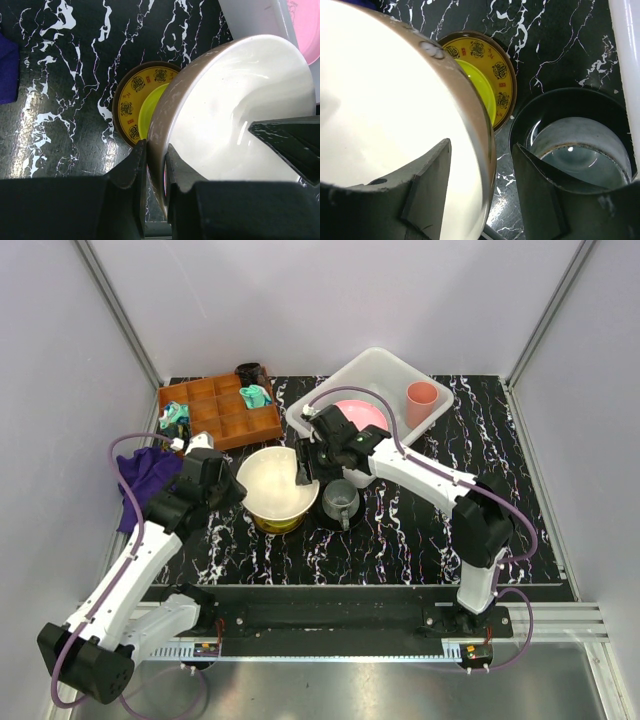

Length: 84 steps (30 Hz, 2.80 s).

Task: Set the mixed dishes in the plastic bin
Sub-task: Pick up the bowl from the center of the board, then place the bowl in the plastic bin.

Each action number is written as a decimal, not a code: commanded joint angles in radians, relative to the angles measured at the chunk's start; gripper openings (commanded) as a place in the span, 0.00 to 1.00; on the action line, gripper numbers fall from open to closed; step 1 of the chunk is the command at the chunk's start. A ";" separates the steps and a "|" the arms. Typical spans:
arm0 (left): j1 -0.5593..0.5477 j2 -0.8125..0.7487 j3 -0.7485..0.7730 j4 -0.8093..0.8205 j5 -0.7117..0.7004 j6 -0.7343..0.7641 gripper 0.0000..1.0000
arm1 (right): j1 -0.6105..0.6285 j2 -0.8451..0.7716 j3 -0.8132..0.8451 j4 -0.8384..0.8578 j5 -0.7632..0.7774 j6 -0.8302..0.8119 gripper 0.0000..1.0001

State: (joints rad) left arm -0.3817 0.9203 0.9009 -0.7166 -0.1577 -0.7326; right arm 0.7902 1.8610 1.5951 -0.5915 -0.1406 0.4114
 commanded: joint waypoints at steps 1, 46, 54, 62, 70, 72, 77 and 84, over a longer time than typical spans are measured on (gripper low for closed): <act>-0.006 -0.044 0.038 0.258 0.043 -0.076 0.00 | 0.009 -0.063 0.020 0.010 0.021 -0.014 0.60; -0.006 -0.092 -0.040 0.309 0.061 -0.108 0.31 | 0.007 -0.109 -0.012 0.035 0.009 0.021 0.00; -0.006 -0.092 -0.057 0.316 0.067 -0.113 0.39 | 0.006 -0.135 -0.021 0.048 0.006 0.038 0.00; -0.006 -0.097 -0.066 0.316 0.069 -0.117 0.40 | -0.003 -0.157 -0.035 0.067 -0.020 0.056 0.00; -0.006 -0.097 -0.056 0.309 0.070 -0.111 0.49 | -0.040 -0.197 -0.029 0.071 -0.056 0.076 0.00; -0.006 -0.100 -0.048 0.301 0.069 -0.108 0.52 | -0.068 -0.209 -0.018 0.070 -0.071 0.078 0.00; -0.006 -0.118 -0.030 0.301 0.079 -0.105 0.60 | -0.140 -0.249 0.017 0.045 -0.073 0.063 0.00; -0.006 -0.150 -0.017 0.315 0.086 -0.068 0.68 | -0.242 -0.264 0.085 -0.019 -0.036 0.021 0.00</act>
State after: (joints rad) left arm -0.3851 0.7914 0.8436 -0.4534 -0.0895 -0.8326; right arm 0.5896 1.7168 1.5574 -0.7136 -0.1081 0.4103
